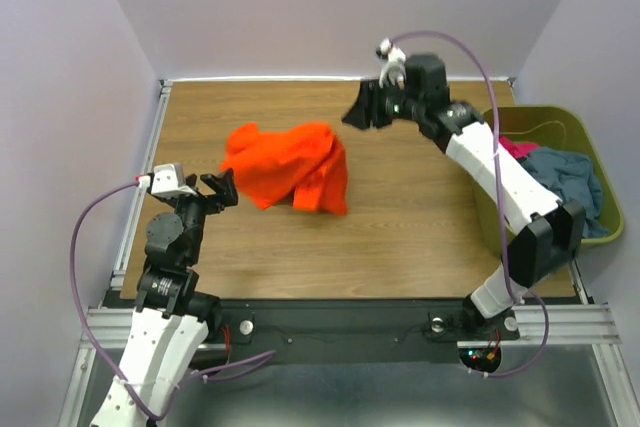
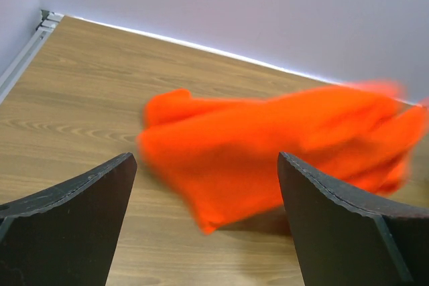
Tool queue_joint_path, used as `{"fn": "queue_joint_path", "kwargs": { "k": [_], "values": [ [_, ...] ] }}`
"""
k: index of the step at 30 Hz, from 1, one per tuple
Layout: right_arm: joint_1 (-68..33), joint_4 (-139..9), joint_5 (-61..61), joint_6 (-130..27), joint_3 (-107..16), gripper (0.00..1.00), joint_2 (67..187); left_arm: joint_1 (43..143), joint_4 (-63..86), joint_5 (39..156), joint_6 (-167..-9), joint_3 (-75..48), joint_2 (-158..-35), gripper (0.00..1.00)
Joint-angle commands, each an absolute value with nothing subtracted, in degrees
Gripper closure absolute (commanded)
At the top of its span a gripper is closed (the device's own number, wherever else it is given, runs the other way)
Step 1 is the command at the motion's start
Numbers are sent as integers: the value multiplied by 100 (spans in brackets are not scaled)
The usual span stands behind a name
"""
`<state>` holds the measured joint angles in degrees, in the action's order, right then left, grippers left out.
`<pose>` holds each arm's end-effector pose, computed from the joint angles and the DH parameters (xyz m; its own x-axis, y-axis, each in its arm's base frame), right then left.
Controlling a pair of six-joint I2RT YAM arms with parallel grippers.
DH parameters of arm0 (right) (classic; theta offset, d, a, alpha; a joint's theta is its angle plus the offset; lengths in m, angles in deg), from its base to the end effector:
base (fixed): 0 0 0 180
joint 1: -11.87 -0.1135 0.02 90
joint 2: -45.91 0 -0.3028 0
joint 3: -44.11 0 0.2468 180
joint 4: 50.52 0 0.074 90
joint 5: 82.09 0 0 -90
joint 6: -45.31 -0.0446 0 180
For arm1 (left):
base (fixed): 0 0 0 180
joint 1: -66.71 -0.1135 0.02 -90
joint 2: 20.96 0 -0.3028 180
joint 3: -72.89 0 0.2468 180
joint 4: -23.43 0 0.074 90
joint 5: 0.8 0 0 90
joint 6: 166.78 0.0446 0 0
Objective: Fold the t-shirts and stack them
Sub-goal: Move the tshirt to the center of the board, then flatten the tshirt out
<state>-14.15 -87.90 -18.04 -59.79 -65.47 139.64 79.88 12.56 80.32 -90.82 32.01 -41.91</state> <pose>0.3358 0.1857 0.4412 -0.5165 0.0085 -0.8563 -0.6481 0.6497 0.3974 0.0851 -0.0129 0.3245 0.1301 -0.2766 -0.9521 0.1116 0.9583 -0.2632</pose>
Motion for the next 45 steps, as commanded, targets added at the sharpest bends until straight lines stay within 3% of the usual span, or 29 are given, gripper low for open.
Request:
{"fn": "queue_joint_path", "kwargs": {
  "k": [1,2,7,14,29,34,38,45],
  "values": [
    [-1380,-8603,-371,-5815,-5235,43,13144,8024,1508,8226,-9136,3148,-4442,1],
    [-1380,-8603,-117,-5805,-4684,39,12925,8024,1508,8252,-9189,3157,-4487,1],
    [-1371,-8595,-411,-5884,-3809,39,12703,8016,1315,8480,-9654,3070,-5012,1],
    [-1528,-8437,-1598,-6175,-3615,55,13659,8024,585,8622,-9980,2595,-6489,1],
    [-2232,-8278,-1135,-6201,-3413,53,14900,7972,751,7954,-10640,2515,-8615,13],
    [-2040,-8331,-18,-6140,-3299,71,14874,7752,840,8103,-10579,2217,-9478,16],
    [-1321,-8348,289,-5990,-3289,97,14856,7611,813,8296,-10403,1831,-10259,18],
    [43,-8340,974,-6420,-3675,99,14795,7576,778,8349,-10192,1452,-10955,19]
  ]
}}
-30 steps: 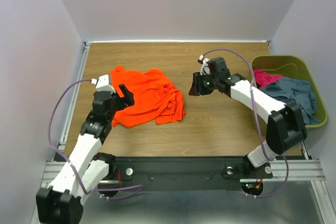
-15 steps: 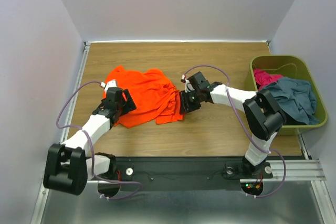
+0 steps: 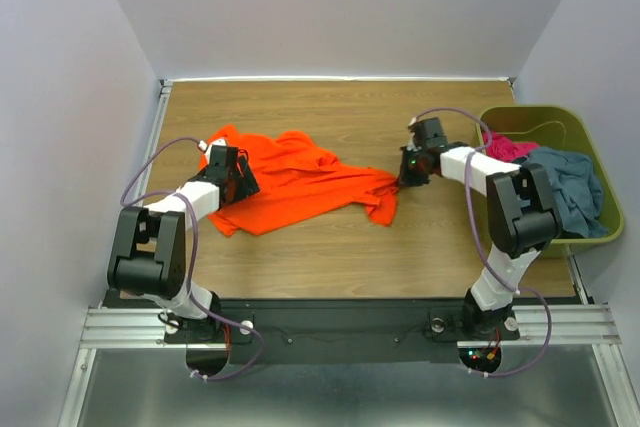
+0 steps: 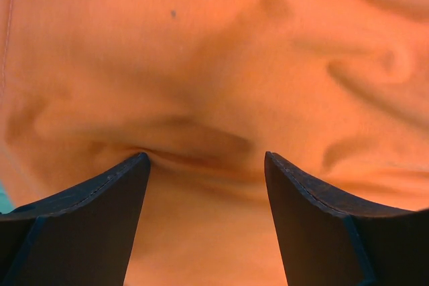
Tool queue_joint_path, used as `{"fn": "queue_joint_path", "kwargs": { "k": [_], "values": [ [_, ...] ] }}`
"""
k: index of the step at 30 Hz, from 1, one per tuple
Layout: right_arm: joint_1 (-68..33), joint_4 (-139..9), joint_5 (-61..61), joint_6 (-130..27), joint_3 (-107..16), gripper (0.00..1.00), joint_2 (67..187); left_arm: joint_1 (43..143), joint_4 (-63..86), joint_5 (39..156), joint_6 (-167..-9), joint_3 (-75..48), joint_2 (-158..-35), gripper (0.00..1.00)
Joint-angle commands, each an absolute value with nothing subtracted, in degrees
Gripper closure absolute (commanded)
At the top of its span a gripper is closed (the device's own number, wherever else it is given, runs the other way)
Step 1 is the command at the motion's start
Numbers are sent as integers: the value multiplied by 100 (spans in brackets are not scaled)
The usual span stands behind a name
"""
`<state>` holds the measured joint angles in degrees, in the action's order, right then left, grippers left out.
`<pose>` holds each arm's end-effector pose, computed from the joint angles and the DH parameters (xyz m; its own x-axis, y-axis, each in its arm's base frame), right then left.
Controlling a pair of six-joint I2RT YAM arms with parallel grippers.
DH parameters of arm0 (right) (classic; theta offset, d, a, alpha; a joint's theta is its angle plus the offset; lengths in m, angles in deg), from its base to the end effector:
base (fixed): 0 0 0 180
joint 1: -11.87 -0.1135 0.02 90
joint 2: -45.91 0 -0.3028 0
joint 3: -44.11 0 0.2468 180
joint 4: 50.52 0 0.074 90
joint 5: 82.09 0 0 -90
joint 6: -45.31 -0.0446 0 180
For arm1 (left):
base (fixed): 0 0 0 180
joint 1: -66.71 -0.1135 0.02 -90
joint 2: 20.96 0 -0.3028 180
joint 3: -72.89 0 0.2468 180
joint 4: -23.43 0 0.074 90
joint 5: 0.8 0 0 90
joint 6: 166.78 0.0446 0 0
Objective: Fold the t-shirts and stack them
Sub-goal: Flatten the tshirt out
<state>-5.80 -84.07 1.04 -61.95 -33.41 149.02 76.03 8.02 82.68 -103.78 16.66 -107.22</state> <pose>0.3528 0.1180 0.2003 -0.8879 0.0263 -0.4594 -0.1009 0.9629 0.2503 0.2938 -0.0431 0.2078 -0.6638 -0.3481 -0.6619 -0.2459 0.9374 -0.2465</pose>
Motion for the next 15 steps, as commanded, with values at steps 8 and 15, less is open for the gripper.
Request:
{"fn": "queue_joint_path", "kwargs": {
  "k": [8,15],
  "values": [
    [264,-8392,1547,-6298,-4484,79,14716,7550,769,8428,-9841,881,-11255,19],
    [238,-8436,476,-6368,-4029,50,14189,7559,682,8262,-9848,835,-10167,5]
  ]
}}
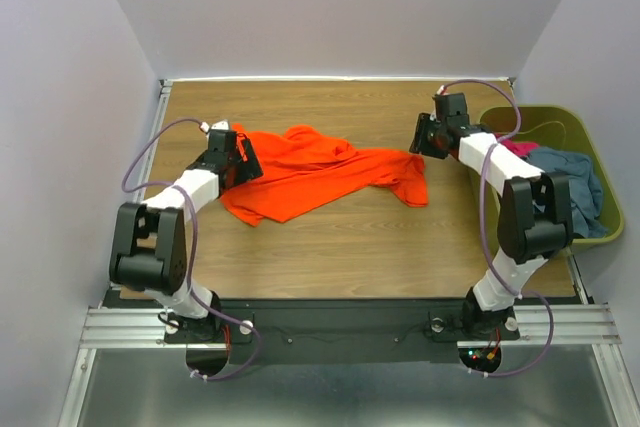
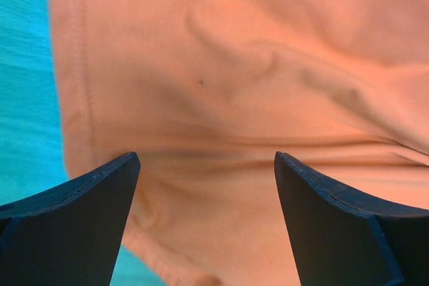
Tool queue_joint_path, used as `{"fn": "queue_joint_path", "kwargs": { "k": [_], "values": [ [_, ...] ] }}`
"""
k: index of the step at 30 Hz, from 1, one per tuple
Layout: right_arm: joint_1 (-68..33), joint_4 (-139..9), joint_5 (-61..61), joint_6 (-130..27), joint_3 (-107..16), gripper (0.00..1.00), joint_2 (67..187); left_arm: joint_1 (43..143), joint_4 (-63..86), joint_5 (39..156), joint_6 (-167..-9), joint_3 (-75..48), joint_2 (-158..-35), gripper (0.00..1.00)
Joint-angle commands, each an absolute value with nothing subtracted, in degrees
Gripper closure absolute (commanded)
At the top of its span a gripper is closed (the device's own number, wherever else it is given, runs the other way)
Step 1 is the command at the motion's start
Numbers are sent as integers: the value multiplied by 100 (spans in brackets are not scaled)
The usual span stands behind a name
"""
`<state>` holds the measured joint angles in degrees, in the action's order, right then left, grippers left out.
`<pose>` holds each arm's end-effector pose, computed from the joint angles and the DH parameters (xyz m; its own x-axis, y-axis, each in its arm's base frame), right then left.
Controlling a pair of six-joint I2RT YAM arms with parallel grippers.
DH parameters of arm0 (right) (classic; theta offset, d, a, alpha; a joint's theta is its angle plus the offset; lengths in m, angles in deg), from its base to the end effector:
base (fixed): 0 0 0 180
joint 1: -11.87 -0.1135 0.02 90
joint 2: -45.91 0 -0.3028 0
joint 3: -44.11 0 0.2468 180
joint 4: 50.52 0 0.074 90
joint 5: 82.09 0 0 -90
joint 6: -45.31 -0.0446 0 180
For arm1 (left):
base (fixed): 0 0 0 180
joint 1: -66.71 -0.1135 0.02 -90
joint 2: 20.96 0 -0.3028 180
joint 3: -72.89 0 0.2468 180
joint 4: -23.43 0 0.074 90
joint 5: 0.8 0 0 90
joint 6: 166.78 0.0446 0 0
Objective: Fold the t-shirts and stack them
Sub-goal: Flatten the tshirt out
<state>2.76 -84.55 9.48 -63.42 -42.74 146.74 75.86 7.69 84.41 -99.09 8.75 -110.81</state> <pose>0.3909 0.0614 0.2631 -0.7400 0.2064 -0.6401 0.1029 0.9753 0.1955 0.3267 -0.0489 0.2308 -0.6413 -0.2799 -0.7144 -0.1587 0.9593 -0.2334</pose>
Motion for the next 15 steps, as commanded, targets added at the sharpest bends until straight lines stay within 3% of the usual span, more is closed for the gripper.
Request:
{"fn": "queue_joint_path", "kwargs": {
  "k": [1,9,15],
  "values": [
    [238,-8436,318,-6394,-3897,49,14084,7559,525,8061,-9953,941,-9973,5],
    [229,-8436,-132,-6614,-2799,48,13187,7550,-899,7619,-11122,2048,-8356,6],
    [220,-8436,-167,-6640,-2525,47,13002,7681,-1032,7988,-11220,2251,-8476,16]
  ]
}}
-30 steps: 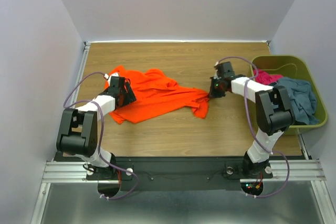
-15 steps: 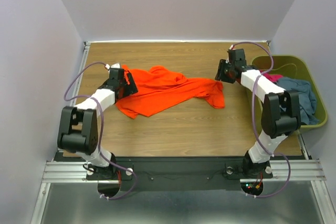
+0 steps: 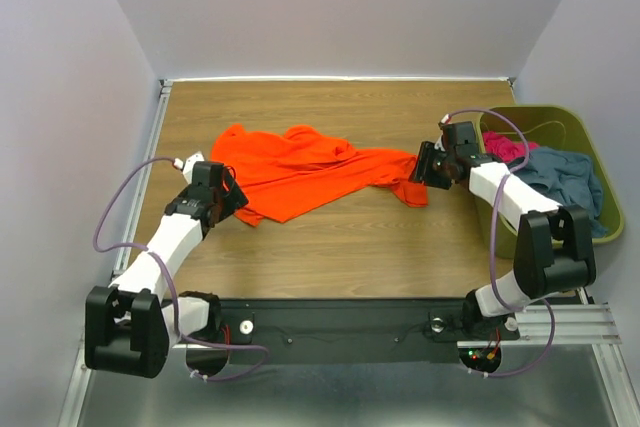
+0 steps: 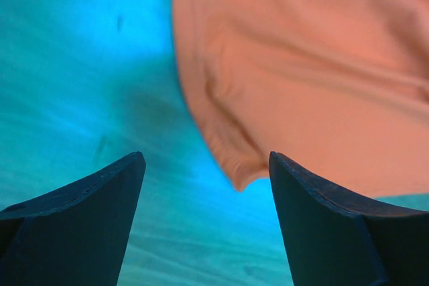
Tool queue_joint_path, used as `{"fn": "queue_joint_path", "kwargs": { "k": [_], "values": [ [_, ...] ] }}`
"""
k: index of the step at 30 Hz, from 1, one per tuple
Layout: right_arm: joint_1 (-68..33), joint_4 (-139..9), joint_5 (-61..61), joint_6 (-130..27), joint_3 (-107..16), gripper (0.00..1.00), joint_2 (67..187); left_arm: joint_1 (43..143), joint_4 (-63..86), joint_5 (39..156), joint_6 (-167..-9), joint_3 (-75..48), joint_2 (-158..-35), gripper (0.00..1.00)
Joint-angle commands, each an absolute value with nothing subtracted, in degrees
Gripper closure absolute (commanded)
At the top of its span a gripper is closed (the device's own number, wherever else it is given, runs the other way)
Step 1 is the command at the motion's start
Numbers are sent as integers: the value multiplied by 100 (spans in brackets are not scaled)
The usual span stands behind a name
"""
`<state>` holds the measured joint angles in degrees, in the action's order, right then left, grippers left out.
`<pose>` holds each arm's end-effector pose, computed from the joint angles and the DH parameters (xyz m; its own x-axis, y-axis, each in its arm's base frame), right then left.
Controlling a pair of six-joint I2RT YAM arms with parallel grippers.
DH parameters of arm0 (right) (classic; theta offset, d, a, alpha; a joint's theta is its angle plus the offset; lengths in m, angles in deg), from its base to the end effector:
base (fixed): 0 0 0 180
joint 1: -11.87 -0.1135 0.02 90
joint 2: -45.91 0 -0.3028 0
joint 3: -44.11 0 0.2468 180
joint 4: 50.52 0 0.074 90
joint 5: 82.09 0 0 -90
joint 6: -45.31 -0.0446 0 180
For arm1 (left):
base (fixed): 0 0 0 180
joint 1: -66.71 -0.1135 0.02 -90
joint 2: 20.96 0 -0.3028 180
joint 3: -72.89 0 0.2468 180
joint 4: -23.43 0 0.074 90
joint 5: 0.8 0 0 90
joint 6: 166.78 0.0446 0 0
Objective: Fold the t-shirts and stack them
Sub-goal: Flatten the tshirt out
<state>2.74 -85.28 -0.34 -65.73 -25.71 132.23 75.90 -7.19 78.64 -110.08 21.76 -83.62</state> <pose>0.3062 0.0557 0.2534 -0.8070 0.2302 -0.5439 0.0472 0.9431 0.3291 0.2087 -0.0255 0.2541 -0.5662 -0.4551 -0.6872 -0.3446 0.8881 -0.3042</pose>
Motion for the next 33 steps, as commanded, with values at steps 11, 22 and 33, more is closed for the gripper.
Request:
{"fn": "queue_joint_path", "kwargs": {
  "k": [11,22,33],
  "values": [
    [229,-8445,-35,-6579,-2402,41,12896,8508,-953,7901,-11211,1847,-9654,21],
    [229,-8428,-17,-6570,-2332,41,12940,8543,-901,7804,-11202,1856,-9866,35],
    [229,-8436,71,-6570,-2270,41,12949,8692,-822,7883,-11053,1759,-10270,54]
  ]
}}
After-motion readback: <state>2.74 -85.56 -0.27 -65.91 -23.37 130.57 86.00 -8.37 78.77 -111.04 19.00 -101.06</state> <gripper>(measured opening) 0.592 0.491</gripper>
